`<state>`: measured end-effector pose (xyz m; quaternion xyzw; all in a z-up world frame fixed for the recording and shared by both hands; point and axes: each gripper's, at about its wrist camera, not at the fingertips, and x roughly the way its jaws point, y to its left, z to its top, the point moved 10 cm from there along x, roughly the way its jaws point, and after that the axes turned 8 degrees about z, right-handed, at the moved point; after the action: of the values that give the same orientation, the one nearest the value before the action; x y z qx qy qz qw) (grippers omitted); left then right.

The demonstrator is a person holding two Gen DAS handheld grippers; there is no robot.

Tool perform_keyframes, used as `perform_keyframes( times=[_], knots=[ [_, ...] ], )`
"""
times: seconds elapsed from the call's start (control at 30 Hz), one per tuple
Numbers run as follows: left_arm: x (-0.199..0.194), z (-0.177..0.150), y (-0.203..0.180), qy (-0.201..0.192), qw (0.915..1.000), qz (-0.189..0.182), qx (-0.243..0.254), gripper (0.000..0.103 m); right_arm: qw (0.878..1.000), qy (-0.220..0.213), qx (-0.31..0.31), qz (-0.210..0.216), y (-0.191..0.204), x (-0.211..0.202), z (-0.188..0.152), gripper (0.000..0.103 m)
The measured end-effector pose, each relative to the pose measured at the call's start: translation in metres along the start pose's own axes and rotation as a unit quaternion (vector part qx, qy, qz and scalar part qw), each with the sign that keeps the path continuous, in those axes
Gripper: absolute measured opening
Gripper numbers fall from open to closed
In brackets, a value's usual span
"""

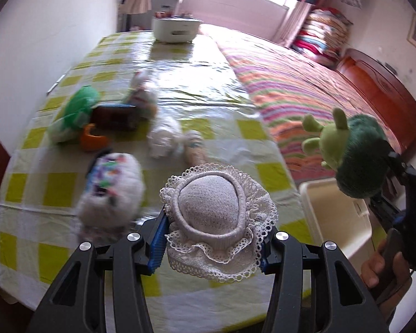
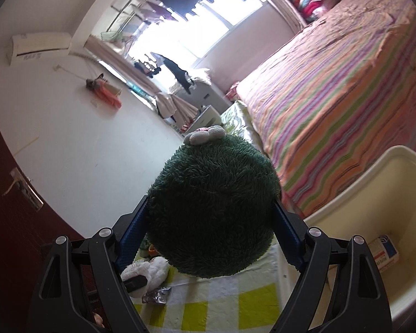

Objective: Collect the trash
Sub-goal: 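Carry the green plush over the cream bin and release it with the right tool, then lower the lace hat into the cream bin and open the left tool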

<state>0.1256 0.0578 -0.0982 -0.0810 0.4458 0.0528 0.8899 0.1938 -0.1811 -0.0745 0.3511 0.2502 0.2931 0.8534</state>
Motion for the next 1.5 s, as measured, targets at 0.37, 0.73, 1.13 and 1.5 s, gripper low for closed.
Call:
perform_keyframes(
  times=[0.37,0.73,1.13,1.5],
  knots=[
    [0.000,-0.015,-0.057,0.010,0.9982,-0.027,0.053,0.049,0.991,-0.056,-0.058,-0.103,-0.025,-0.051,0.015,0.082],
    [-0.003,-0.024,-0.093,0.009,0.9946,-0.032,0.098,0.049,0.984,-0.108,-0.067,-0.125,-0.026,-0.082,0.026,0.085],
    [0.003,-0.032,-0.121,0.018,0.9911,-0.035,0.127,0.049,0.978,-0.164,-0.039,-0.124,-0.046,-0.118,0.047,0.086],
    [0.019,-0.041,-0.171,0.036,0.9822,-0.051,0.177,0.050,0.969,-0.208,-0.035,-0.128,-0.046,-0.142,0.055,0.086]
  ],
)
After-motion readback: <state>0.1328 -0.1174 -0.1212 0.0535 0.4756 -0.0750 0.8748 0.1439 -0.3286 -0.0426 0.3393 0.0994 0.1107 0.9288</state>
